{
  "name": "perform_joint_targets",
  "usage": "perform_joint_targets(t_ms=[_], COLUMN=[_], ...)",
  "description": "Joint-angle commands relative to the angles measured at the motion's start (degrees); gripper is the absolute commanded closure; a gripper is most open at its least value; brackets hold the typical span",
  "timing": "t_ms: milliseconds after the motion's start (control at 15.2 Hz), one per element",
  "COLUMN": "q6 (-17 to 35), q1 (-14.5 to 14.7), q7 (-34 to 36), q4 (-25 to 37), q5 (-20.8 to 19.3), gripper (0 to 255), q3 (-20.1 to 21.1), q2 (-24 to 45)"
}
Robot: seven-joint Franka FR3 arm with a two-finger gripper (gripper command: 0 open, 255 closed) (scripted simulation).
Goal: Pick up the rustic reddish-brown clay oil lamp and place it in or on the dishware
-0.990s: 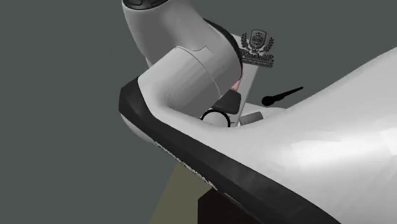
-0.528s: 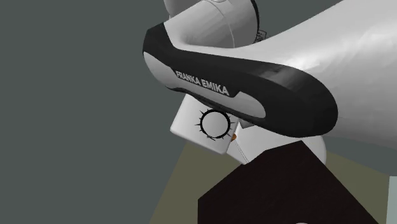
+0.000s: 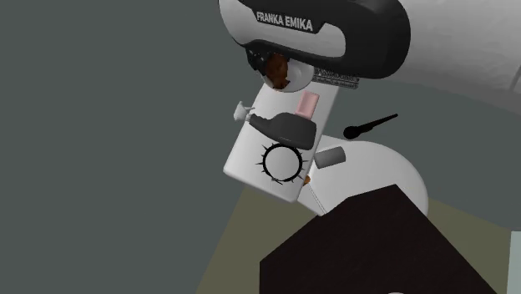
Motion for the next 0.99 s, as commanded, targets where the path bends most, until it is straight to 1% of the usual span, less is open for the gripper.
perform_joint_targets(t_ms=[0, 330, 924], q6=[-1.7, -8.0, -2.7], q1=[-1.6, -4.9, -4.9], q7=[-2.3, -6.5, -6.3], q4=[4.5, 20.3, 17.3], q5=[0.3, 0.9, 0.9], gripper=[255, 255, 255], q3=[-0.4, -1.1, -1.1], q2=[2.7, 12.0, 14.4])
